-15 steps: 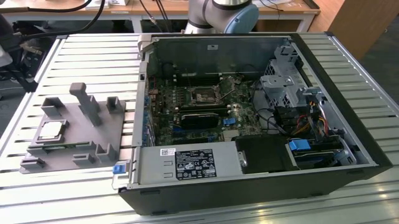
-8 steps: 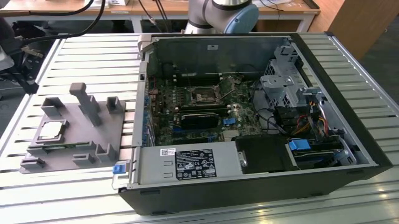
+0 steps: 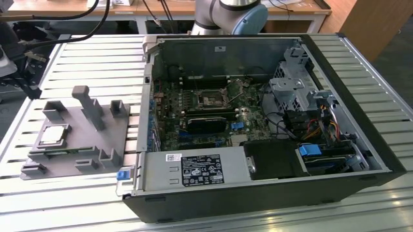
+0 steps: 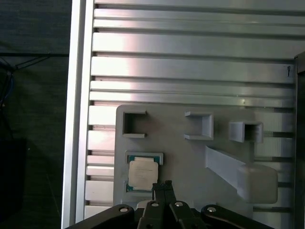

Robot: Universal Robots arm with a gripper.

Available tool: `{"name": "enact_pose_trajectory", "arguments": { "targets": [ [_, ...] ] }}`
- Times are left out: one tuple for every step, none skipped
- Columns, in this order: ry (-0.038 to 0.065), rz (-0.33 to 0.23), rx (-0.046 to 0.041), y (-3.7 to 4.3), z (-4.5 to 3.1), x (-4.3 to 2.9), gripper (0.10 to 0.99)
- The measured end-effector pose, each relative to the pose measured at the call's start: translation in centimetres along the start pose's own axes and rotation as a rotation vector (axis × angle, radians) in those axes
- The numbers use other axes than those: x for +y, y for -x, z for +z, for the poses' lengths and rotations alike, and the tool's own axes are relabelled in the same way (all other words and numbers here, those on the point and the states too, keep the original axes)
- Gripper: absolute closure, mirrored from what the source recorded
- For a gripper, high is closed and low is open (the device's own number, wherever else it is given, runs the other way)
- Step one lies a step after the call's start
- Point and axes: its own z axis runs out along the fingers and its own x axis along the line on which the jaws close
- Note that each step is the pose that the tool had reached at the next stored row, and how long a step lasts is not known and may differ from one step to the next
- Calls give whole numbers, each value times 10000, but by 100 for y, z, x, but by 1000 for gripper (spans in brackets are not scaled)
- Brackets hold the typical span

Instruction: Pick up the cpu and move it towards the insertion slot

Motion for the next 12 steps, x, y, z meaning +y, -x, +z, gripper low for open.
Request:
{"name": "enact_pose_trajectory", "arguments": {
  "targets": [
    [-1,0,0,0,7,0,980],
    [0,0,0,0,14,0,980],
    [-1,0,1,0,18,-1,980],
    [-1,0,2,0,22,-1,980],
    [-2,0,2,0,25,-1,980],
    [0,0,3,0,30,-1,973],
    [-1,1,7,0,34,-1,918],
    [-1,1,7,0,38,-1,918],
    [-4,1,10,0,44,-2,851],
    [-7,1,11,0,54,-2,851],
    [-8,1,12,0,65,-3,792],
    [-10,0,13,0,77,-3,733]
  ]
}}
